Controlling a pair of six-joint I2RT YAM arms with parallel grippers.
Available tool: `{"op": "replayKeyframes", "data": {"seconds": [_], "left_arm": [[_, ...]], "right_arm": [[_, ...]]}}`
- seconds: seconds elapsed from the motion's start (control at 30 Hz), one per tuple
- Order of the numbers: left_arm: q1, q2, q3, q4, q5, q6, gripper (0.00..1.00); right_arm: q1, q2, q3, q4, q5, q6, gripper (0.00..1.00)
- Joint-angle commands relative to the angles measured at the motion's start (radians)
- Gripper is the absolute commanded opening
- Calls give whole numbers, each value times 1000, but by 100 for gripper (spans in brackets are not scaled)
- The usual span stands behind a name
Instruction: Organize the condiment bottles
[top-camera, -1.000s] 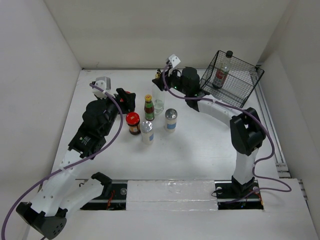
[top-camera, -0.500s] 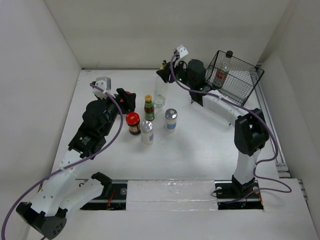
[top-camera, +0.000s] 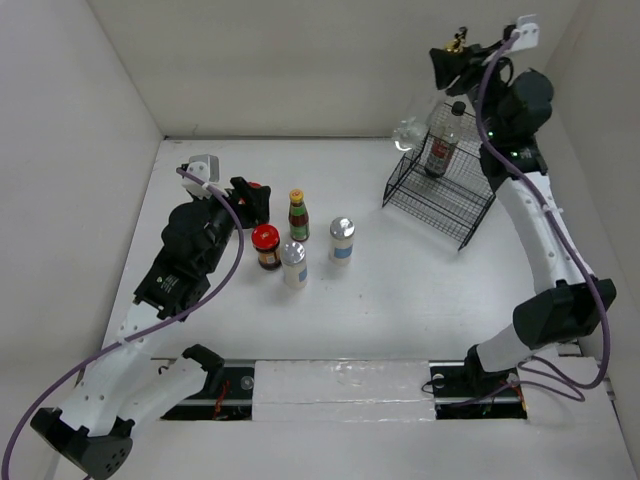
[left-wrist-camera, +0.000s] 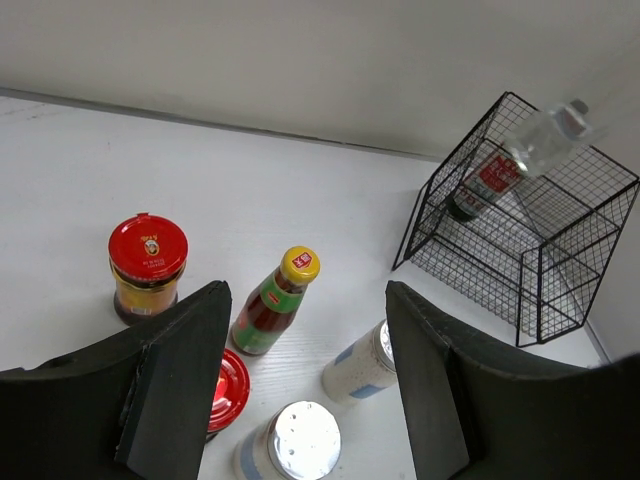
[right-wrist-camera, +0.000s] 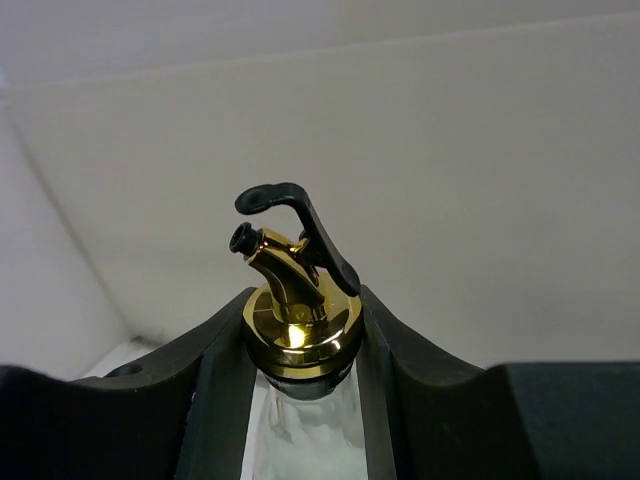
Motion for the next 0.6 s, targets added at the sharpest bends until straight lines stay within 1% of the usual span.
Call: {"op": "replayKeyframes", "data": {"seconds": [0.0, 0.1, 0.23, 0.4, 0.43, 0.57], "left_arm": [[4, -14, -6, 50, 10, -5, 59], [4, -14, -6, 50, 19, -5, 59], [4, -2, -6, 60, 19, -5, 59], [4, 7, -6, 60, 29, -5, 59], [4, 7, -6, 60, 29, -5, 59], [4, 16, -6, 60, 29, -5, 59]], "right_arm": [[-76, -54, 77, -6, 44, 37, 19], [-147, -74, 100, -74, 72, 37, 19], [-213, -86, 100, -106, 119, 37, 19], [-288, -75, 110, -115, 120, 27, 19], [-309, -75, 110, -115, 133, 27, 19], [-332, -75, 110, -115, 182, 17, 19]]}}
